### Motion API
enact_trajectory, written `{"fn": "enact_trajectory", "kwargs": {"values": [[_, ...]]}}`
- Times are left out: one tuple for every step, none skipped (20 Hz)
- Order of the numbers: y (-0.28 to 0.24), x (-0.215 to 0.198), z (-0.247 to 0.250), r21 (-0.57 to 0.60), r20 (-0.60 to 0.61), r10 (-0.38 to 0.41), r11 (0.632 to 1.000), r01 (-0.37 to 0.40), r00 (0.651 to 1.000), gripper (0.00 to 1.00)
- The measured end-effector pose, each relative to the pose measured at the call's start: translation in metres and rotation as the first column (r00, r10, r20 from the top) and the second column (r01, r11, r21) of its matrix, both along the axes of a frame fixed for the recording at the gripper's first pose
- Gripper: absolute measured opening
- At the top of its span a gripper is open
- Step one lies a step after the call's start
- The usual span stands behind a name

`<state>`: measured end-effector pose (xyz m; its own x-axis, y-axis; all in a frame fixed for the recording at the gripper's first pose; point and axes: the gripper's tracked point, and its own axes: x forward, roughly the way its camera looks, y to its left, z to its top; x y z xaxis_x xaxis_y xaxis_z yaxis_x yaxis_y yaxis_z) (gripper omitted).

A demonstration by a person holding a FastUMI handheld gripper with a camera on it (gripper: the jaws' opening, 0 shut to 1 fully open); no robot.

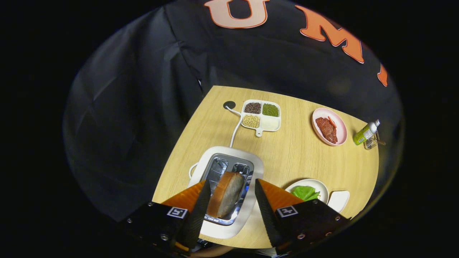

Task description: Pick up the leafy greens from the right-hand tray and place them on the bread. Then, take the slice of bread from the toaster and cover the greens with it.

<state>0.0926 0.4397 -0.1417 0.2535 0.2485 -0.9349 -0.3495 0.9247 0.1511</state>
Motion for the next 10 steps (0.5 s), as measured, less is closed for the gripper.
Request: {"fn": "enact_trajectory", "kwargs": {"values": [[-0.001,0.002,-0.002,-0.012,0.0,-0.021,1.0,0.021,1.0,0.73],[0.001,0.006,-0.004,-0.01,0.007,-0.032,0.999,0.032,0.999,0.68],[0.0,0.005,-0.005,-0.018,0.004,-0.035,0.999,0.035,0.999,0.65],[0.001,0.002,-0.006,-0.022,-0.004,-0.035,0.999,0.035,0.999,0.57],[0.003,-0.002,-0.008,-0.026,-0.018,-0.028,0.999,0.028,0.999,0.48],[0.005,-0.007,-0.011,-0.032,-0.028,-0.01,0.999,0.009,1.0,0.36],[0.006,-0.011,-0.012,-0.031,-0.035,0.007,0.999,-0.008,0.999,0.3],[0.01,-0.011,-0.012,-0.017,-0.028,0.012,1.0,-0.012,1.0,0.2],[0.01,-0.01,-0.011,-0.017,-0.02,0.017,1.0,-0.018,1.0,0.17],[0.007,-0.01,-0.009,-0.008,-0.022,0.014,1.0,-0.014,1.0,0.14]]}}
